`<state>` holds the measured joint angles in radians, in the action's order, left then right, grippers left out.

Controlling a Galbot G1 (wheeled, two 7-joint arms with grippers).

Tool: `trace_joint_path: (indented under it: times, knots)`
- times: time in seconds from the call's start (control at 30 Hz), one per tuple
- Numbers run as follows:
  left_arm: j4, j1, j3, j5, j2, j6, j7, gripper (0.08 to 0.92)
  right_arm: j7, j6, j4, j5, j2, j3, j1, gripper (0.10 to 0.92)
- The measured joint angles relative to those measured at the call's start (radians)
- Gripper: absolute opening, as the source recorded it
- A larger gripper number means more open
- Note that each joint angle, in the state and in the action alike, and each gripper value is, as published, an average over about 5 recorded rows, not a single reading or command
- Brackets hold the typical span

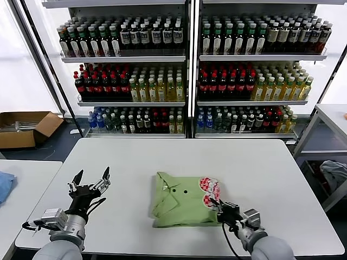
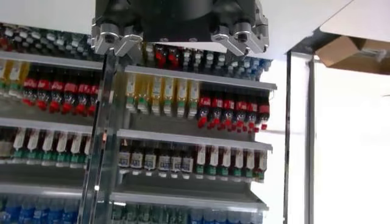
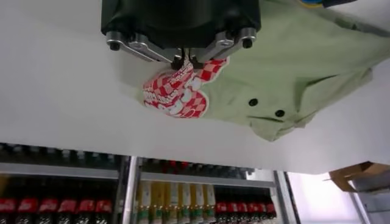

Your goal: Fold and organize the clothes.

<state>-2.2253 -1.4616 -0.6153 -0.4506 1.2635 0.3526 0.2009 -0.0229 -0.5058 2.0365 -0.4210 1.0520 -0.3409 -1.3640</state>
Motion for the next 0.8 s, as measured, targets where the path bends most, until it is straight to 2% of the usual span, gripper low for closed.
trace_joint_path:
  times: [0.37, 0.63, 0.8]
  knots:
    - [0.026, 0.015, 0.019, 0.044, 0.006, -0.014, -0.016, 0.823, -0.01, 0.096, 0.024, 0.07, 0.007, -0.144, -0.074, 0.499]
    - [0.02, 0.015, 0.03, 0.042, 0.014, -0.01, -0.011, 0.823, 0.01, 0.137, 0.006, 0.089, 0.079, -0.084, -0.01, 0.732]
    - [0.012, -0.004, 0.021, 0.041, 0.018, -0.014, -0.014, 0.823, 0.031, 0.137, -0.058, 0.103, 0.14, 0.0, 0.046, 0.814]
